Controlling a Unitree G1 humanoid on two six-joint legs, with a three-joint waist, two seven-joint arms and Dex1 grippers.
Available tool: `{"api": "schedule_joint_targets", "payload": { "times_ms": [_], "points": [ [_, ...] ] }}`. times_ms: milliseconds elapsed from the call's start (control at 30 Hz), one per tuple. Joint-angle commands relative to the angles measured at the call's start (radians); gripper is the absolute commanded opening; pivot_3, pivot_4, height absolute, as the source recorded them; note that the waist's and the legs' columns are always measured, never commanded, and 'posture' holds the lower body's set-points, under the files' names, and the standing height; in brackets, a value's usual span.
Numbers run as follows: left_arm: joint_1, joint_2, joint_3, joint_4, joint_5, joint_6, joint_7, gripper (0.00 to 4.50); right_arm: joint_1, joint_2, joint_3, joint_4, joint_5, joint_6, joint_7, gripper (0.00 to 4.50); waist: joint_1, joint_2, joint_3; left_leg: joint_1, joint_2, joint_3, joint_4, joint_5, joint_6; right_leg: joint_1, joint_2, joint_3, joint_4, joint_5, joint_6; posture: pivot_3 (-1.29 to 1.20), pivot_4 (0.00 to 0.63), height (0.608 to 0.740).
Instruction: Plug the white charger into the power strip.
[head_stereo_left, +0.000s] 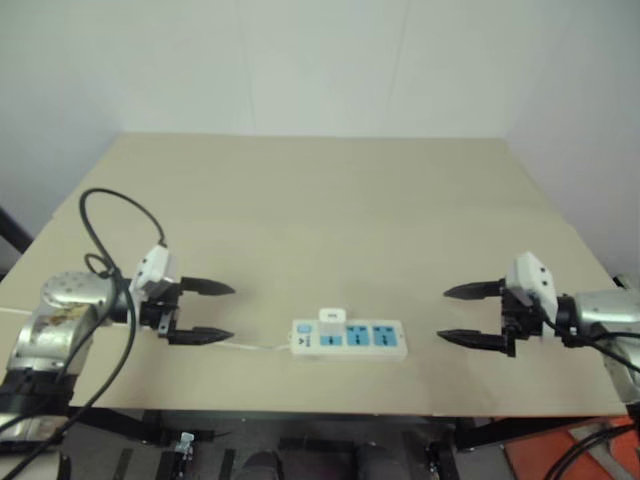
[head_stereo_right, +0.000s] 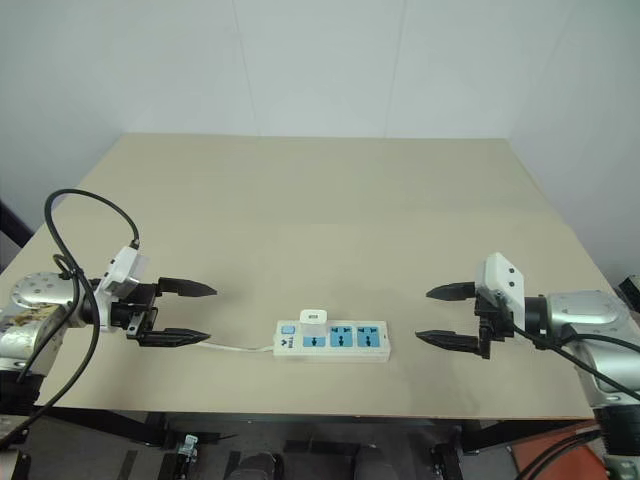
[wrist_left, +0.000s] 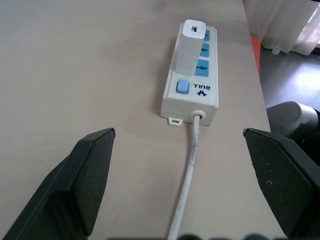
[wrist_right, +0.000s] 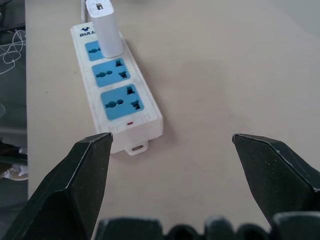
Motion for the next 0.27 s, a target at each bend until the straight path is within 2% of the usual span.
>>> {"api": "schedule_joint_targets", "payload": {
  "times_ms": [33,267],
  "points": [
    [-0.007,-0.002,0.017,-0.011,-0.009,-0.009,-0.001,4.48,0.003,-0.018,-0.048,-0.047,0.032,0.013,-0.004,4.5,-0.002,0.0,0.0,0.0,0.0,0.0,0.0,0.0,0.0,0.0,0.0,0.0,0.0,0.0,0.0,0.0,0.15,0.74],
    [-0.017,-0.022,0.002,-0.02,-0.011,-0.001,-0.012,4.48,0.026,-0.013,-0.061,-0.085,0.054,0.032,-0.016,4.5,0.0,0.0,0.0,0.0,0.0,0.0,0.0,0.0,0.0,0.0,0.0,0.0,0.0,0.0,0.0,0.0,0.15,0.74]
  ]
}}
